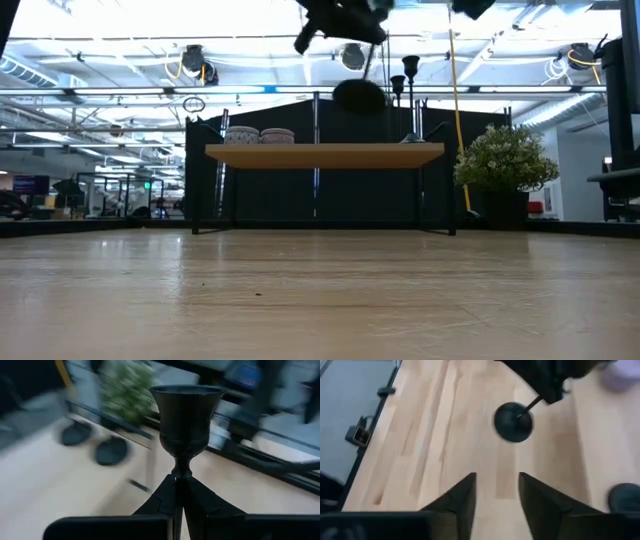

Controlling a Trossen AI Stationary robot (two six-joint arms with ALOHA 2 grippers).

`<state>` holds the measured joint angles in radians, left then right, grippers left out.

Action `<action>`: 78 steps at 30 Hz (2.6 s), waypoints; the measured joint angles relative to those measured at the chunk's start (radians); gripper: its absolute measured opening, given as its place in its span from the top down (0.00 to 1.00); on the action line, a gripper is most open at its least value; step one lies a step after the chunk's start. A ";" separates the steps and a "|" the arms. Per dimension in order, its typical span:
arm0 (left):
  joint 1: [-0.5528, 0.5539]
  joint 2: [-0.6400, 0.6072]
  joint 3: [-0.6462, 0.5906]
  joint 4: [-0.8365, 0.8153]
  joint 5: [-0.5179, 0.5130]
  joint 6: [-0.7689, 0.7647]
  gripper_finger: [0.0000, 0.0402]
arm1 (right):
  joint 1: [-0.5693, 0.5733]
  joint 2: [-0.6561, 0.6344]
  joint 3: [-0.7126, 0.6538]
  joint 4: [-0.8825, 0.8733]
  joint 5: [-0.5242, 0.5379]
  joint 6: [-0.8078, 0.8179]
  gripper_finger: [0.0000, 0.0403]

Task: Pick & Place candle stick holders
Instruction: Put the black candle holder on the shelf

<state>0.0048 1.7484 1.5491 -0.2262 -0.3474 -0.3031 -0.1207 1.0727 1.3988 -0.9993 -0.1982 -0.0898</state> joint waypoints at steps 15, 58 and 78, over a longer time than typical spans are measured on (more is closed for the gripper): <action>0.247 0.018 -0.001 0.413 0.010 0.275 0.96 | 0.001 -0.344 -0.266 0.180 0.015 0.094 1.00; 0.397 0.246 -0.001 0.580 0.173 0.215 0.96 | 0.000 -0.427 -0.346 0.272 0.150 0.165 1.00; 0.392 0.246 -0.001 0.568 0.175 0.243 0.95 | 0.000 -0.408 -0.346 0.294 0.147 0.183 1.00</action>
<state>0.3969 1.9942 1.5478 0.3419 -0.1725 -0.0603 -0.1211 0.6645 1.0523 -0.7055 -0.0514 0.0937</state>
